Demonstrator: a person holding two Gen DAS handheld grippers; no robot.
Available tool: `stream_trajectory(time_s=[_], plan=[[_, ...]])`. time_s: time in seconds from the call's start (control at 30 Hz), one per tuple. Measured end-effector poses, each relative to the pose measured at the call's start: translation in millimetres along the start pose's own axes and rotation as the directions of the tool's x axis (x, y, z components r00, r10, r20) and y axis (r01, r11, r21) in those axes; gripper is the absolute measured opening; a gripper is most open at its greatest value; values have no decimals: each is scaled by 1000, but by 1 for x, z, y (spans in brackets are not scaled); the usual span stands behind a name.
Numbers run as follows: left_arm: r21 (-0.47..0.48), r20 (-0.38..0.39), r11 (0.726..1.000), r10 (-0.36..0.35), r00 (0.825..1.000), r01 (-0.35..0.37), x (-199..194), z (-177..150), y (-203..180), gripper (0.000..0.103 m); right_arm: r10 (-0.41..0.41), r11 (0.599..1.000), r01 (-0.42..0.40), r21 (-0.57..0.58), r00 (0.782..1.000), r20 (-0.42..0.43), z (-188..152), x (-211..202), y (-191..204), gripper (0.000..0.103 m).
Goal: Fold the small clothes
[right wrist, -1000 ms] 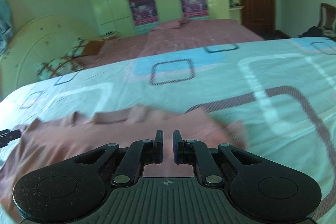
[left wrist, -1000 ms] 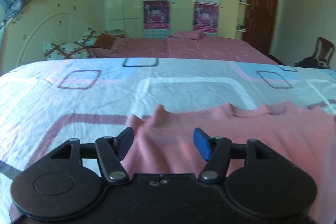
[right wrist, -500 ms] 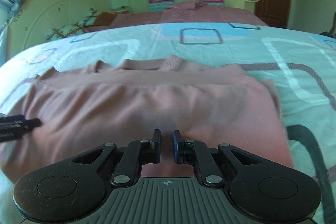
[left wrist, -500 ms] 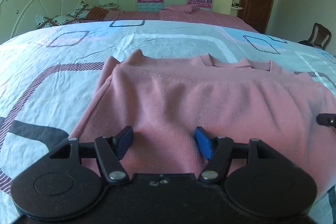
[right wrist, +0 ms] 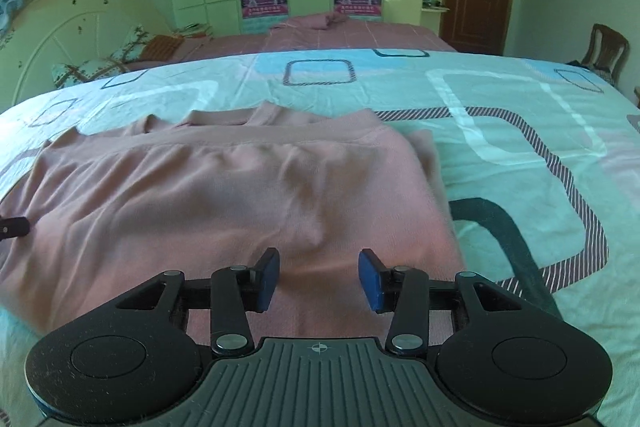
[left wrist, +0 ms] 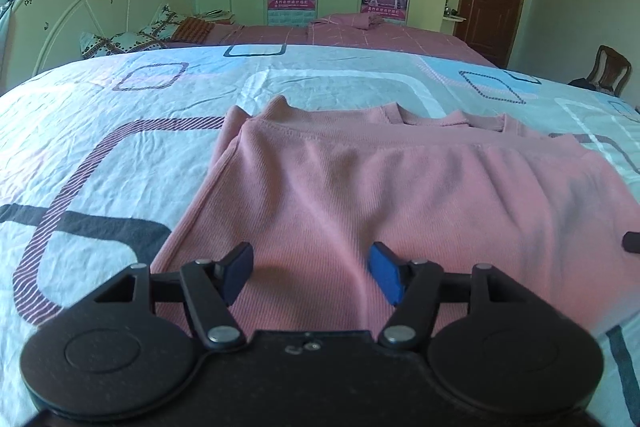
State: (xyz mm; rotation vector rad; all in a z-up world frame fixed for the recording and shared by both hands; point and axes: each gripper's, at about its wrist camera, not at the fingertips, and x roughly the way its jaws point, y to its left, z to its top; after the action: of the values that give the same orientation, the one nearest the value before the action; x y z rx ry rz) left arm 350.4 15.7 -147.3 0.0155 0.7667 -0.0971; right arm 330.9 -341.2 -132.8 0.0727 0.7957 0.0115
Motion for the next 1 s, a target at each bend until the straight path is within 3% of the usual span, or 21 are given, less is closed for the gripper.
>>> stream_trajectory(time_s=[0.13,0.3,0.43,0.57,0.77,1.0], plan=[[17,-10,1000,14,1000,-13,-8,-16,5,64,-31,999,31,-25,999,-13,-13,-4,8,44],[16,-23,1000,18,1000,-18,-9,-33,19,66,-117,993,117,-9,992,-42,-29,-6,-10,44],[11,-23,999,31,999,-31,-8,-33,18,65,-147,988,149,47,988,-47,-40,-10,-31,44],[-22,-42,999,37,998,-38,-11,-30,15,65,-170,985,170,-1,983,-76,-37,-14,-23,44],[-132,-91,991,19,996,-31,-22,-26,14,76,-22,999,23,33,1000,-12,-22,-34,-5,44],[-299,-154,952,17,988,-63,-31,-25,20,86,149,988,-149,-36,989,1,2,-25,28,44]])
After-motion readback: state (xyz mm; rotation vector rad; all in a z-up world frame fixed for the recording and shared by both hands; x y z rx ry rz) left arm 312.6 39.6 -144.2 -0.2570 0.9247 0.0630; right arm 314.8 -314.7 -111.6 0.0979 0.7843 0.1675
